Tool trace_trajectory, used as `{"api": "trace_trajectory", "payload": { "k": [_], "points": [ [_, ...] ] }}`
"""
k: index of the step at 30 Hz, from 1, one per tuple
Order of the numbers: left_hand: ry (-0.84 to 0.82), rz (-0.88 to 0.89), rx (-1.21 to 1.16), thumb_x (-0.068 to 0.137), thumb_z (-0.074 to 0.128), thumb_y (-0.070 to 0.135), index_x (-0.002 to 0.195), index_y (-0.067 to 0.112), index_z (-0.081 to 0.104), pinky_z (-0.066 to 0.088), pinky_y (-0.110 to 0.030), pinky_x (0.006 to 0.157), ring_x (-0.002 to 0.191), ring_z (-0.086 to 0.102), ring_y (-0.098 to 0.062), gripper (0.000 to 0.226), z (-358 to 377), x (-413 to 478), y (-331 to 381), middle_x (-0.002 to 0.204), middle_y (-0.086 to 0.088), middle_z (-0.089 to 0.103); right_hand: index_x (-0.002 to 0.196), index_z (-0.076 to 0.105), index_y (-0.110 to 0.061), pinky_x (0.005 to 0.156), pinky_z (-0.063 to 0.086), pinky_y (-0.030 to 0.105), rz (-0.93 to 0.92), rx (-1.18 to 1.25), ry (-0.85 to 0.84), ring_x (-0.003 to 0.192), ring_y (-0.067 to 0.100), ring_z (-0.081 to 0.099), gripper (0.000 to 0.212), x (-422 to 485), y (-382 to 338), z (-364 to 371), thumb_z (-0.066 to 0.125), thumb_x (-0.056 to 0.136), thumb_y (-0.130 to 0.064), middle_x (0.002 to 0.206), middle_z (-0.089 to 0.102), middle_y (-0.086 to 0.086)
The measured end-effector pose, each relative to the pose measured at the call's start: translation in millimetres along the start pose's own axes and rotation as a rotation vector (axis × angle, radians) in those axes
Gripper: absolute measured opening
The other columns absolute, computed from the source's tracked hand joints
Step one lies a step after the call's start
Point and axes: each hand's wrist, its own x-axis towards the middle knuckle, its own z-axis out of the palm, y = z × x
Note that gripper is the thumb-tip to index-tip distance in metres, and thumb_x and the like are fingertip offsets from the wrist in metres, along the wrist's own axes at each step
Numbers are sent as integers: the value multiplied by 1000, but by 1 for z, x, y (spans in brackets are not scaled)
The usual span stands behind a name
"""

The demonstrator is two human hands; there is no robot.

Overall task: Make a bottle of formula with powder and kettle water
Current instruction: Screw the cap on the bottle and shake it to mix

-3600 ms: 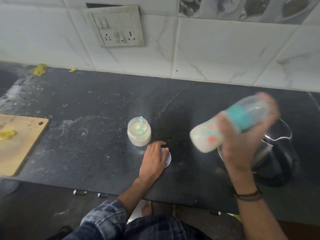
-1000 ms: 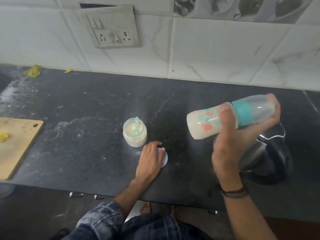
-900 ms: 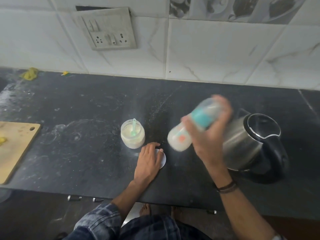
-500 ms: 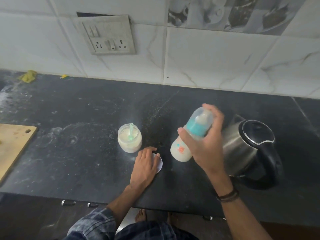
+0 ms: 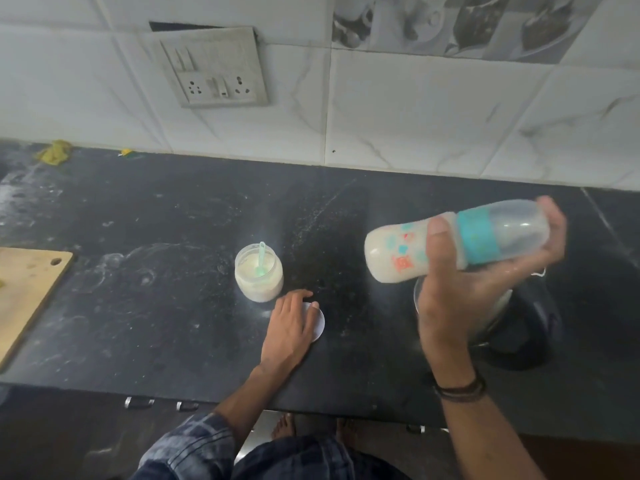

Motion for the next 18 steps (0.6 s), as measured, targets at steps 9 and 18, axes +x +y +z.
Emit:
{"api": "trace_trajectory", "payload": {
  "k": [9,18],
  "points": [
    [11,37,30,104,52,20,121,13,57,40,-32,103,115,48,-18,20,-1,0,2,123,-1,59,139,27,-3,93,52,29,27,74,35,114,10,55,78,3,0,-3,79,83,-20,133,41,13],
    [11,31,20,103,50,24,123,13,56,35,-25,103,115,47,-16,23,-1,0,1,123,1,58,138,25,-4,92,51,27,10,87,15,113,3,55,71,5,-1,-6,75,88,-7,130,41,6]
  ]
}}
